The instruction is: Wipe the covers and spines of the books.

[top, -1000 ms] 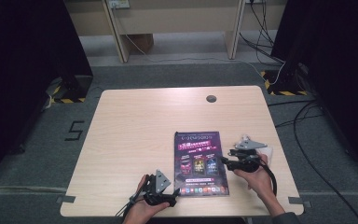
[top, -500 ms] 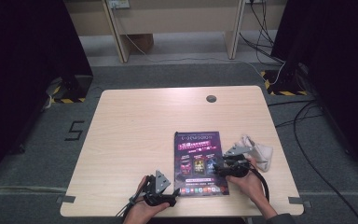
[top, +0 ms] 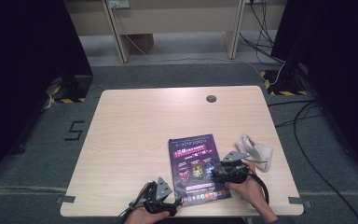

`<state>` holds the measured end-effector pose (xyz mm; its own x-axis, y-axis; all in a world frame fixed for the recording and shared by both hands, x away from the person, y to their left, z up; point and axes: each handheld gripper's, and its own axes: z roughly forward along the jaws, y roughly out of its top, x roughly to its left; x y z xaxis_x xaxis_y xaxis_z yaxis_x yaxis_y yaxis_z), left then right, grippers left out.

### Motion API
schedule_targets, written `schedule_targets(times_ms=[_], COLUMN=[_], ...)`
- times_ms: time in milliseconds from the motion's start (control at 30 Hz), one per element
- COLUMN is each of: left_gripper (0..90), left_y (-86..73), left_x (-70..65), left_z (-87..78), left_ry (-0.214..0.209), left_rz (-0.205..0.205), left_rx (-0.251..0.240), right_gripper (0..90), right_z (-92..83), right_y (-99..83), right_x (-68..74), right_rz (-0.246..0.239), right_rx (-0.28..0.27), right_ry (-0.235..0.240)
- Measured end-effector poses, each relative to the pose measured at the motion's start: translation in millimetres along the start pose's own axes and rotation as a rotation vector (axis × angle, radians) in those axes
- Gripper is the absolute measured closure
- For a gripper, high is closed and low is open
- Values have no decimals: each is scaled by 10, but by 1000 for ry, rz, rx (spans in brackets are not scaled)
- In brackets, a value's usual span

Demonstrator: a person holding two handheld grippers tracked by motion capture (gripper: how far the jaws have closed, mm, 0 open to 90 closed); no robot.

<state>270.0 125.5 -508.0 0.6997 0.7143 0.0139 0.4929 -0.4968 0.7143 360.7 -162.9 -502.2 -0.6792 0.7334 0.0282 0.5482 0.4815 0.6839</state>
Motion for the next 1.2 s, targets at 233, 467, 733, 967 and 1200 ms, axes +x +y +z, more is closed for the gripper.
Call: schedule_targets(times_ms=[233,467,733,967,1200], left_gripper=[169,167,158,147,148], left_y=[23,79,187,221,225], left_x=[10,80,126,129,123], left_z=[17,55,187,251,286], left_ry=[4,-25,-40,-59,-89], left_rz=[19,-14,-30,-54,-77], left_rx=[12,17,27,28,22], right_gripper=[447,478,475,443,398], right_z=[-11,36,116,183,271], right_y=[-14,8,67,112,201], right_x=[5,-61,-150,-213,-210], right_rz=[8,63,124,187,201], right_rx=[0,-23,-35,-55,-60], right_ry=[12,12,25,40,24])
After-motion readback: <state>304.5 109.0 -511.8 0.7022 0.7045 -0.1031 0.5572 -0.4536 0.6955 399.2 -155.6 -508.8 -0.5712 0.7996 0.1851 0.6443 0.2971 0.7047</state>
